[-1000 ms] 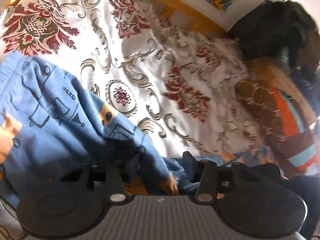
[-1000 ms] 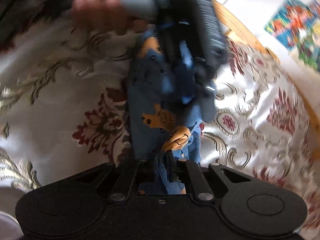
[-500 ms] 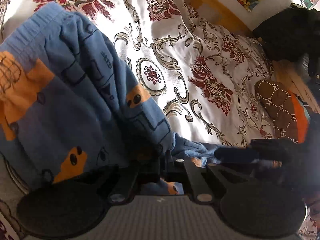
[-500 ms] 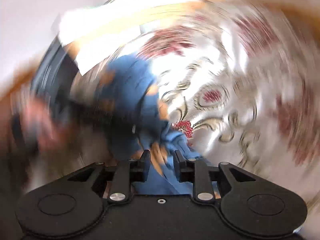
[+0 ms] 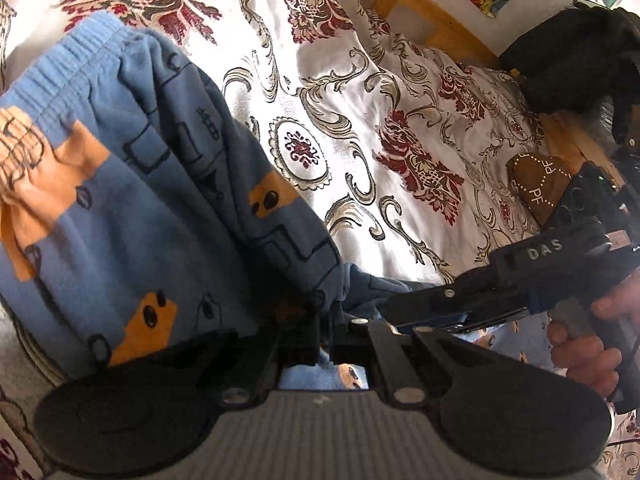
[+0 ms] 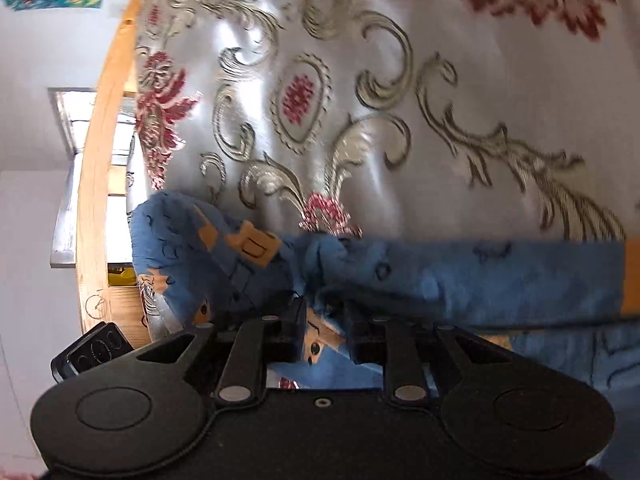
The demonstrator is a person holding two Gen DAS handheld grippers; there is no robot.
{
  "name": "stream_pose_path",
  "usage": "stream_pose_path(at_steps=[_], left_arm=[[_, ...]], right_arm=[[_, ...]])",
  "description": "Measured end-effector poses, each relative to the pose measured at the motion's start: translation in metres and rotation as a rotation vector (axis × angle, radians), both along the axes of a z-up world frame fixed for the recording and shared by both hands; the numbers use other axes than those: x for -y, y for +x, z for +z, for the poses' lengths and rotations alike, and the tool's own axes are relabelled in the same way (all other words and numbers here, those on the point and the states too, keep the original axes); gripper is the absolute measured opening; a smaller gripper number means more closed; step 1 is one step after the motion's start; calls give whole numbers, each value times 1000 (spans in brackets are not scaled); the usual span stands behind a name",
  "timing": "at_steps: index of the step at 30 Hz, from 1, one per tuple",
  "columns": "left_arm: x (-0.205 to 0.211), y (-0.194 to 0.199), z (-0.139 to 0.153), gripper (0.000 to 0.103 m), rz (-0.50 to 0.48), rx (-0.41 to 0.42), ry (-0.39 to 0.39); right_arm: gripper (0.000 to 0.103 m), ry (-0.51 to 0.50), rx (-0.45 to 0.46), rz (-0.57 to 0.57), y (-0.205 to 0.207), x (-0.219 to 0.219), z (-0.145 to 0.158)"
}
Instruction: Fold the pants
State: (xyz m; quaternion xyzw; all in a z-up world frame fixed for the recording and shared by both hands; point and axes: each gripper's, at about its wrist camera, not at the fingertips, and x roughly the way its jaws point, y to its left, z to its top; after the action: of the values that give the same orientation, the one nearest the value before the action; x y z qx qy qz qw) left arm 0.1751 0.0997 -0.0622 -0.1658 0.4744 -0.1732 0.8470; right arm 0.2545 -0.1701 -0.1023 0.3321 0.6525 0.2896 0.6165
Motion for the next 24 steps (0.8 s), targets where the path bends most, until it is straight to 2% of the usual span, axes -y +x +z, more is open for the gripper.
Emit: stream_pose_path(at_steps=[7,8,9,10,12,13,14,16,19,22,24], left_arm=[[-1,-2,2,4,3,5,-2],[-1,-2,2,4,0,9,3],[0,-3,3,4,-7,16,12],[1,-3,4,6,-18,23,21],[5,-5,8,14,-45,47,64],[7,-6,9,25,-56,64,90],[9,-7,10,30,-74,76,120],[16,-9,8,30,-99,91,190],[26,-11,2,24,-123,88,296],[31,-12,2,24,-128,89,322],[30,-12,2,24,-125,85,324]], right_arm=[[22,-26,5,-41,5,-11,-9],[20,-35,11,-45,5,-13,-9],[11,-46,21,-49,4,-13,-9],[8,-44,32,-57,3,-11,-8],[7,-18,58,-93,2,-5,-5],[7,-5,91,-101,3,-2,1],[6,10,128,-113,5,1,8],[6,44,174,-133,13,9,22],[7,35,273,-144,36,16,43],[5,3,293,-153,69,20,40],[3,-85,362,-160,88,24,37]])
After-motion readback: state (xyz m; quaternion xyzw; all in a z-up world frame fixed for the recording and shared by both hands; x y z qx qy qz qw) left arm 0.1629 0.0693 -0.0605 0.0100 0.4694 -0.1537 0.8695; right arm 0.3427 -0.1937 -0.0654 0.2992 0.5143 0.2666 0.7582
